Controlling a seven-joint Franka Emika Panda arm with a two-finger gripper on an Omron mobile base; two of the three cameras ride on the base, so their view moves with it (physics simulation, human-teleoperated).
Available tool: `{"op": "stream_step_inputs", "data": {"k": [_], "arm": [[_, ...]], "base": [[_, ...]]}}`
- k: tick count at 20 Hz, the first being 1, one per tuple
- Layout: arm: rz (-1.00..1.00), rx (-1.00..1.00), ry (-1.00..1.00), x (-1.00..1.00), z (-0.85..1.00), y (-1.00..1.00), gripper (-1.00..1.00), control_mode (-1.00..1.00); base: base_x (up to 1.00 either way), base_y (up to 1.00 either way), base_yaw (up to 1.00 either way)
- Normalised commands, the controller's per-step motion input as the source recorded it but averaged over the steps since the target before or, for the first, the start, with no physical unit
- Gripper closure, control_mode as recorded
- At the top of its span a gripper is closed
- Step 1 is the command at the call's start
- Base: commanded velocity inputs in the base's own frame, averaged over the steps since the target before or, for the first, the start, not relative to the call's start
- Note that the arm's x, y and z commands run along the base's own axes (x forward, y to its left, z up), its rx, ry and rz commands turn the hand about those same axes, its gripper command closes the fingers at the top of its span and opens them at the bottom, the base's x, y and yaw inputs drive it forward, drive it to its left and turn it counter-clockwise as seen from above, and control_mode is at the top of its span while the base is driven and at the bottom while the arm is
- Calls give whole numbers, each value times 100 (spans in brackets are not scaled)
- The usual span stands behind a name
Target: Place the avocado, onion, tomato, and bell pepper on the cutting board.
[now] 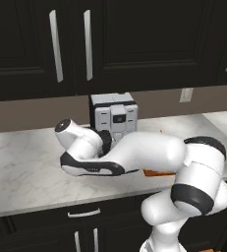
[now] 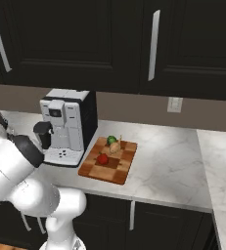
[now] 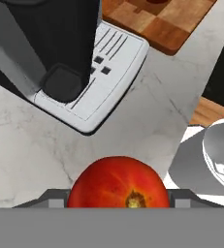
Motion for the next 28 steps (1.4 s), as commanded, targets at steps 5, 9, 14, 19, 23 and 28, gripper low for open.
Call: {"op": "stream_step_inputs", "data": {"k": [5,9,14,19,23,28], "arm": [[2,11,-3,-83,66,-30,100,-100],[9,2,0,-45,47,-87,100,-100],[15,0,0,-28,26,-100,100,-100],[18,0,0,-16,6,-100,100,-100],[17,0,5,-6,1,-100,100,-100],[14,0,11,5,0,-100,100,-100]], "base": [[0,0,0],[0,0,0],[0,0,0],[0,0,0],[0,0,0],[0,0,0]]}}
